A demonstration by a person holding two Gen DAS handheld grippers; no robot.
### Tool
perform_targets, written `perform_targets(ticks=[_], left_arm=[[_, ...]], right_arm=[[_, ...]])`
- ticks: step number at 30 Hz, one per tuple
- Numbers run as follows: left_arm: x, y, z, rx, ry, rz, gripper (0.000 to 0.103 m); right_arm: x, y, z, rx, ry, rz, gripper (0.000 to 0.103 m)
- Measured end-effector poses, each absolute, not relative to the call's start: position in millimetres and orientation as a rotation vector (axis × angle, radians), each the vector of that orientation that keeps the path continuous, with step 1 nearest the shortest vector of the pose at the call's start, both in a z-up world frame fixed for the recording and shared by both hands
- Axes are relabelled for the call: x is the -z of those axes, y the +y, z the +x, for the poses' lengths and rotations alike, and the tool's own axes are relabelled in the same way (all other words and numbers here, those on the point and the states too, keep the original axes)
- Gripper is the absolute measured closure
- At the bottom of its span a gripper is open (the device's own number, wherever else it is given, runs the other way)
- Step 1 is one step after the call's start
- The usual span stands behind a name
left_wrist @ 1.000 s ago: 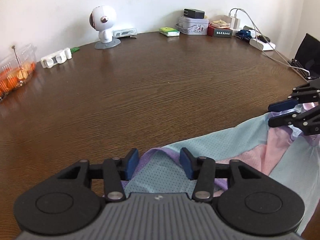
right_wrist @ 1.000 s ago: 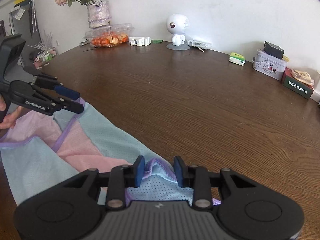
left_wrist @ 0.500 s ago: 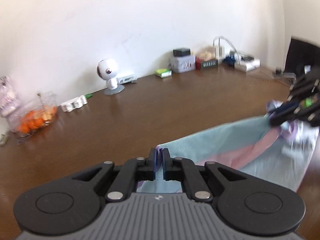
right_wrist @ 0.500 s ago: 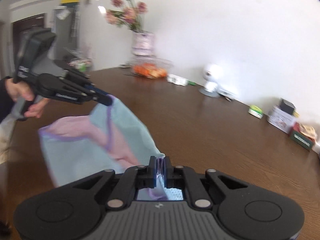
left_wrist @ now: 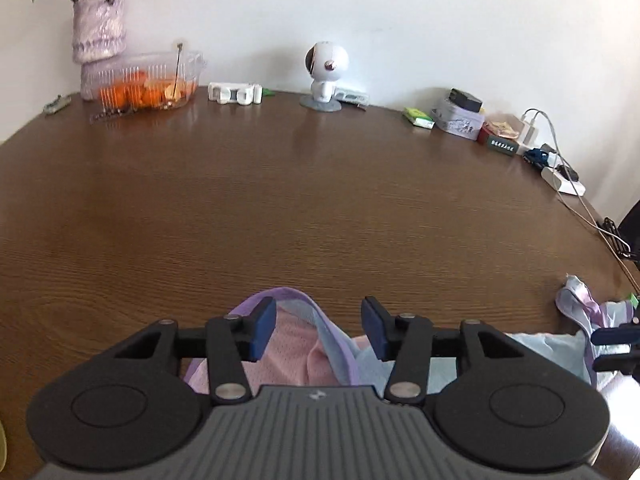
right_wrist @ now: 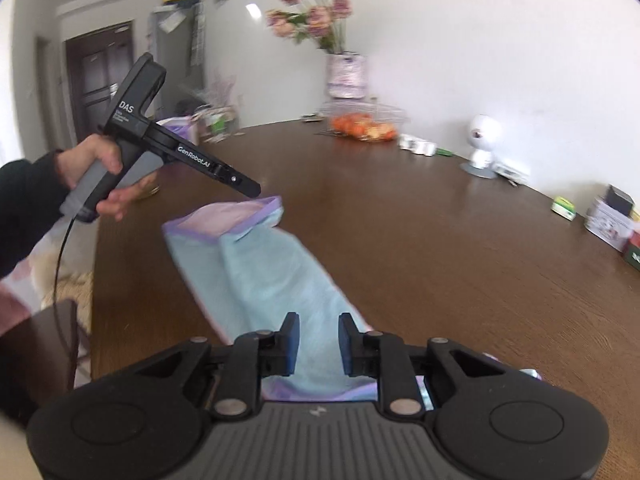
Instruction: Fold clothes
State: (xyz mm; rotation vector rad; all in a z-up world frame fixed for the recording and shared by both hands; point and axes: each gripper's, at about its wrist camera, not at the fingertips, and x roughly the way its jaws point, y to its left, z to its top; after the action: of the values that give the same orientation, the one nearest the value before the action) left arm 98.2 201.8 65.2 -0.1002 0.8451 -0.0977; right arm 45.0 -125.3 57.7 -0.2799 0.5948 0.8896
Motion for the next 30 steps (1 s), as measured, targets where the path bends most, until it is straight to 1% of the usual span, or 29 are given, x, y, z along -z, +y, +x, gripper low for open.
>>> perform_targets(ticks=[1, 4, 5, 7, 9, 11, 15, 16, 17, 18, 20, 21, 23, 25, 26, 27, 28, 29, 30], left_arm=[[-60, 198, 107, 0.090, 0.877, -0.087, 0.080], [-47, 193, 119, 0.082, 0.914, -0.101, 0.091], [-45, 196, 119, 0.067, 0.911, -0.119, 0.099], [-46, 208, 110, 0.015, 0.848, -0.191, 0.101], [-50, 228, 89, -0.031, 0.728, -0.325, 0.101], [-47, 241, 68, -0.101, 0.678, -0.415, 0.101], [-39, 248, 49, -0.201, 0.671, -0.417, 0.097], [-38, 249, 47, -0.220, 0.675, -0.410, 0.094], [-37, 251, 44, -0.228, 0.674, -0.408, 0.080], [-39, 253, 41, -0.220, 0.670, -0.411, 0.068], [-46, 251, 37, -0.199, 0.654, -0.411, 0.068], [-50, 244, 38, -0.175, 0.653, -0.386, 0.064], [-55, 228, 48, -0.129, 0.694, -0.276, 0.058], [-49, 217, 64, -0.106, 0.747, -0.207, 0.058], [-44, 215, 71, -0.094, 0.763, -0.215, 0.062], [-40, 215, 77, -0.090, 0.771, -0.222, 0.077], [-37, 216, 82, -0.091, 0.773, -0.223, 0.087], [-35, 216, 86, -0.087, 0.771, -0.209, 0.099], [-34, 217, 88, -0.086, 0.763, -0.210, 0.100]], right_arm=[[-55, -121, 47, -0.865, 0.599, -0.282, 0.084], [-48, -113, 40, -0.860, 0.604, -0.306, 0.084], [-46, -111, 38, -0.866, 0.609, -0.302, 0.084], [-42, -108, 36, -0.868, 0.624, -0.299, 0.084], [-36, -107, 30, -0.840, 0.632, -0.333, 0.084], [-26, -104, 25, -0.798, 0.637, -0.384, 0.084], [-22, -111, 25, -0.798, 0.636, -0.326, 0.084], [-23, -112, 25, -0.798, 0.640, -0.323, 0.084], [-24, -112, 25, -0.798, 0.644, -0.320, 0.084], [-26, -112, 24, -0.798, 0.645, -0.321, 0.084], [-31, -113, 23, -0.806, 0.635, -0.307, 0.083], [-35, -115, 22, -0.815, 0.621, -0.274, 0.083], [-41, -119, 25, -0.806, 0.606, -0.208, 0.074], [-42, -117, 32, -0.756, 0.599, -0.195, 0.073], [-41, -116, 36, -0.733, 0.607, -0.202, 0.073], [-39, -114, 39, -0.716, 0.618, -0.213, 0.073], [-37, -113, 39, -0.710, 0.626, -0.221, 0.073], [-35, -112, 38, -0.706, 0.632, -0.229, 0.073], [-33, -112, 37, -0.702, 0.639, -0.237, 0.073]])
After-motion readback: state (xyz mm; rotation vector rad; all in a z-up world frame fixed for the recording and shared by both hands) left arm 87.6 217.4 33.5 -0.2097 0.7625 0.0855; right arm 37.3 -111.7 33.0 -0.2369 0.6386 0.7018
